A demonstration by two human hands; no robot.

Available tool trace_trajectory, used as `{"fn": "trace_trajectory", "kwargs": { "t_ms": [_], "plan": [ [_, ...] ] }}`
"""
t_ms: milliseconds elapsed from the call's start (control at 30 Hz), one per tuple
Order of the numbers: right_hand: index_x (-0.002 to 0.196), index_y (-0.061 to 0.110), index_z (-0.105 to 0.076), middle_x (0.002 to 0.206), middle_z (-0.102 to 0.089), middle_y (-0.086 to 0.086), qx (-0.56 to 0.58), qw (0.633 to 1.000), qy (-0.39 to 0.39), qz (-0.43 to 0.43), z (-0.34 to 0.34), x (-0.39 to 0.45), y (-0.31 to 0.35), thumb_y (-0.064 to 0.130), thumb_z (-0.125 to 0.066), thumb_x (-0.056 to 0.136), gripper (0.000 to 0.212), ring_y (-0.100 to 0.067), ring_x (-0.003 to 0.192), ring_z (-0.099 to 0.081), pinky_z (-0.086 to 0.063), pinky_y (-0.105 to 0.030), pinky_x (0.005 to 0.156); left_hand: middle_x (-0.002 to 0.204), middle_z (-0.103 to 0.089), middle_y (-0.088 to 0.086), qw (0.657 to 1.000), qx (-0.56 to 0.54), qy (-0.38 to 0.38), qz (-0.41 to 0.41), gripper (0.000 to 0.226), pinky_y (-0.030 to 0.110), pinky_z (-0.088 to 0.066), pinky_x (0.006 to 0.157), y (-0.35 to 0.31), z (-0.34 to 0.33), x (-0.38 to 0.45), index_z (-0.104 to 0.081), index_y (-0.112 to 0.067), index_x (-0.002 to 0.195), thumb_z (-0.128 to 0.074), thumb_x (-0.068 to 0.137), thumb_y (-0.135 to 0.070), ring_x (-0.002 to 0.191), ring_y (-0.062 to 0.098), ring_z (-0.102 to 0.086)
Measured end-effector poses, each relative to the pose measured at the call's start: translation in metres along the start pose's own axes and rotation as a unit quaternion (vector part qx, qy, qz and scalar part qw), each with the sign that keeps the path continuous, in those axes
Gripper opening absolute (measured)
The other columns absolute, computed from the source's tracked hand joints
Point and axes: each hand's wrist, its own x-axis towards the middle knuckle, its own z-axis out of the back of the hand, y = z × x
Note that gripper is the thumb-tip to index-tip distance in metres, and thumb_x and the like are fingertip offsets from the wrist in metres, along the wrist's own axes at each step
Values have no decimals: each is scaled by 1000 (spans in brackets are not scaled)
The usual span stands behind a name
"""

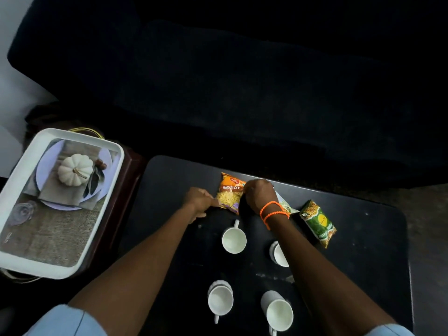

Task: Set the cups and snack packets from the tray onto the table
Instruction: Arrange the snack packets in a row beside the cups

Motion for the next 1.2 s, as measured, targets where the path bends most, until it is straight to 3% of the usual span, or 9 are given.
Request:
{"fn": "trace_trajectory", "kwargs": {
  "t_ms": [133,267,433,633,767,867,967,1067,1200],
  "plan": [
    [120,13,-68,117,-66,-15,88,995,-47,-31,-4,1,12,21,-73,84,37,-31,106,-65,-55,-41,91,108,-66,4,986,36,-98,-130,41,38,-57,95,-5,-5,2,-69,-11,110,-90,77,-26,101,21,-64],
    [131,15,-64,129,-60,-14,37,999,12,37,-14,4,23,10,-76,79,53,-32,120,-58,-47,-38,103,126,-53,7,950,190,-60,-242,66,42,-54,101,-5,-10,9,-59,-20,138,-88,78,-18,113,25,-59],
    [127,17,-67,134,-59,-13,-3,998,20,55,-21,5,26,7,-71,83,46,-30,122,-57,-45,-36,104,121,-59,10,927,270,-57,-256,67,45,-56,97,6,-17,8,-53,-25,138,-86,80,-19,109,28,-62],
    [134,19,-61,137,-57,-10,12,998,45,52,-12,1,20,13,-80,78,59,-29,126,-55,-46,-39,106,126,-58,10,915,303,-64,-257,72,44,-54,101,1,-18,4,-52,-23,145,-86,81,-22,116,29,-61],
    [128,14,-65,128,-62,-13,68,995,-70,20,15,-5,0,20,-76,83,47,-30,116,-60,-52,-38,96,126,-54,8,917,286,-67,-268,75,40,-53,101,-5,-13,1,-53,-24,147,-87,81,-26,115,27,-60],
    [121,13,-70,119,-67,-14,22,994,-103,-39,44,-6,-28,20,-75,81,41,-34,113,-62,-52,-40,96,127,-53,7,906,280,-106,-300,67,39,-52,97,-13,-16,-4,-56,-23,145,-84,84,-31,114,25,-59],
    [120,18,-68,117,-71,-10,-13,993,-13,-114,66,-6,-55,33,-82,76,49,-30,110,-66,-54,-37,95,124,-54,6,903,256,-111,-327,57,36,-50,92,-27,-34,-10,-63,-21,138,-81,86,-33,111,25,-59],
    [134,21,-56,128,-65,-8,-15,980,142,-138,73,-9,-71,35,-91,63,80,-27,117,-63,-50,-32,99,119,-60,9,906,231,-71,-347,46,28,-48,89,-41,-62,-16,-71,-17,127,-82,85,-30,105,25,-63],
    [142,14,-50,139,-58,-10,-69,970,196,-123,61,-9,-78,28,-94,58,96,-28,127,-55,-46,-32,104,110,-66,7,900,225,-58,-370,36,23,-44,81,-48,-92,-17,-73,-12,121,-78,89,-30,98,22,-65]
  ]
}}
